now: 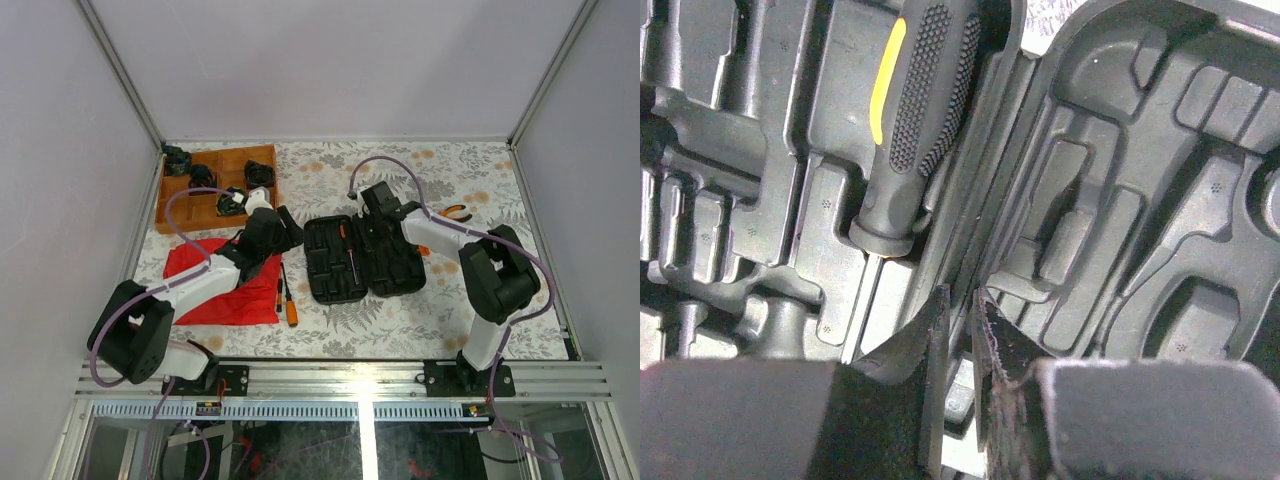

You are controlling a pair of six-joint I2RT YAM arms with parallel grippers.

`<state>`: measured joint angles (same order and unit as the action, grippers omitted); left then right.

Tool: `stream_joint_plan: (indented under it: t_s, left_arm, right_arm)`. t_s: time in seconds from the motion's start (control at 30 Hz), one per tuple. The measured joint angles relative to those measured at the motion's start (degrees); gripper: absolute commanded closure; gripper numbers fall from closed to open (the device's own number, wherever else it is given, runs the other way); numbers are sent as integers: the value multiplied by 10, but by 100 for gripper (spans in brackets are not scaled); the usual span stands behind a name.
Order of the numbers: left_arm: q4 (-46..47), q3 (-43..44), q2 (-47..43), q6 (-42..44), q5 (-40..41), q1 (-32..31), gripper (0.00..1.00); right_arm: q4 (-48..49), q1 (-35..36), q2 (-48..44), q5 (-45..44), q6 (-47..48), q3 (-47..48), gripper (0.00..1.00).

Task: Sort the tools into containers
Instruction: Move the storage box to the center of the board.

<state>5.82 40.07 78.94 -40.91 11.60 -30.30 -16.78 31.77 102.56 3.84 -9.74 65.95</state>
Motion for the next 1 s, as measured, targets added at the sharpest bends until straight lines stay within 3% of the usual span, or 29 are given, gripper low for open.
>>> stream_joint_plan:
  t_s: [0.23,0.47,0.77,1.0]
  left_arm:
    - [-20,35,33,23,32,-17,43]
    - [-21,35,46,42,38,-19,40]
    - [-21,35,59,48,38,-19,39]
    - [-28,35,71,48,33,-17,39]
  right_arm:
    - [-17,0,35,11,95,50,81]
    - [-25,0,32,17,125,54,67]
    - [-15,0,-44,41,69,40,70]
    - [-5,0,-6,70,21,63,74]
